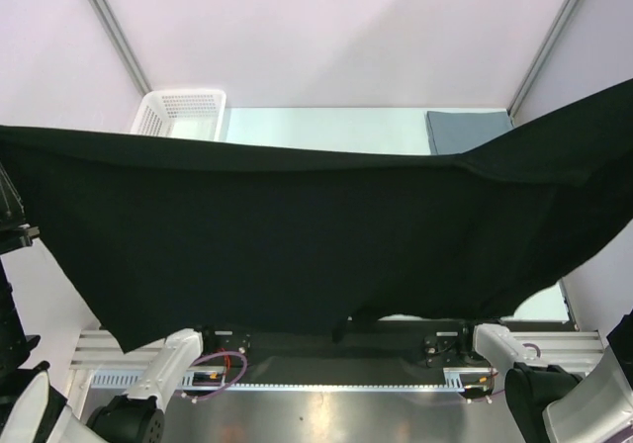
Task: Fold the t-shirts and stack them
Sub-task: Flatten the tshirt out
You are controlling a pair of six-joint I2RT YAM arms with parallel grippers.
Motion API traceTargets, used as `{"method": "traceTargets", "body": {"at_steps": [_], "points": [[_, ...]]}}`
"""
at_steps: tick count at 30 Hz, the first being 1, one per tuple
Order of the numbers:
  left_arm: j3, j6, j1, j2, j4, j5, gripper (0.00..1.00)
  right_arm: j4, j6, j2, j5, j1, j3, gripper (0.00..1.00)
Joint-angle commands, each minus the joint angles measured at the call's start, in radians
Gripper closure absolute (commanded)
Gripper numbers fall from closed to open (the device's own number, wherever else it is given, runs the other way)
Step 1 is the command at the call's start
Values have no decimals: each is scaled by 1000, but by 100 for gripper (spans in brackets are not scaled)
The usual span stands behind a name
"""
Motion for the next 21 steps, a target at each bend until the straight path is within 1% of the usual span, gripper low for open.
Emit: {"method": "traceTargets", "body": {"at_steps": [1,3,6,14,18,21], "points": [[-11,-1,-10,-10,131,-56,100,104,6,38,50,14,52,100],[5,-7,-13,-18,138,-44,100,105,6,33,52,15,86,100],[6,-1,-30,-48,135,-43,100,140,11,-11,55,15,62,100],[3,45,-118,-121,156,-101,100,131,24,-53,59,17,71,100],[-27,60,-132,-133,182,-121,100,147,43,-47,58,14,58,100],[-70,71,-137,-125,202,-130,100,141,49,-8,55,15,61,100]]}}
